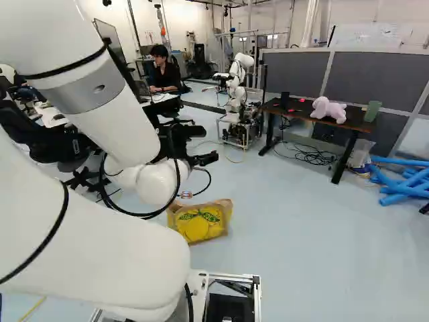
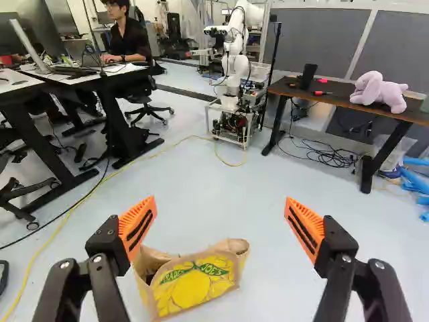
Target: Pick up the bag on the ground and place it on the table
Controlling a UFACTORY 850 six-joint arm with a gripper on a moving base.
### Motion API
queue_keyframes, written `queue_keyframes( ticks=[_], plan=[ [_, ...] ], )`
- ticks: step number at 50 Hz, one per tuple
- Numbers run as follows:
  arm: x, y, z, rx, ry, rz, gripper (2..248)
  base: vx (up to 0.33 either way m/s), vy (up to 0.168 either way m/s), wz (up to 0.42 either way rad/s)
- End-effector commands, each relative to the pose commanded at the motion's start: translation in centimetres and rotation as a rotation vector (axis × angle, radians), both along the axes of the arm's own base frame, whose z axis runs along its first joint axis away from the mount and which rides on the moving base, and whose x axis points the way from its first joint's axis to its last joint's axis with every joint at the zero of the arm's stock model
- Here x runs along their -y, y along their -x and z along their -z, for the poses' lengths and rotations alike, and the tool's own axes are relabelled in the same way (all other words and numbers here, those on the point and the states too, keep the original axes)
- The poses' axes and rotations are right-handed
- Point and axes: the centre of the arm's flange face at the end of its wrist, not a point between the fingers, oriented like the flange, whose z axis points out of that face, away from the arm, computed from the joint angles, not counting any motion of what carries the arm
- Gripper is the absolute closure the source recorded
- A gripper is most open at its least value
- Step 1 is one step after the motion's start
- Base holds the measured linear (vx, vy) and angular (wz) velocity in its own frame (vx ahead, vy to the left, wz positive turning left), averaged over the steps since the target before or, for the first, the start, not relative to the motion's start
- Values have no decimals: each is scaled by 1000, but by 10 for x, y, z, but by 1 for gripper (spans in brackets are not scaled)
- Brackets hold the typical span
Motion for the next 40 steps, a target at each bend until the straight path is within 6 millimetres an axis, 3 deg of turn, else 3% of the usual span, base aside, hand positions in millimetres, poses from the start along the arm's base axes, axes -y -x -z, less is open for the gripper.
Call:
queue_keyframes(
  ticks=[30,40],
  plan=[
    [0,0,0,0,0,0,3,179,81,-14],
    [0,0,0,0,0,0,3,40,16,-3]
  ],
)
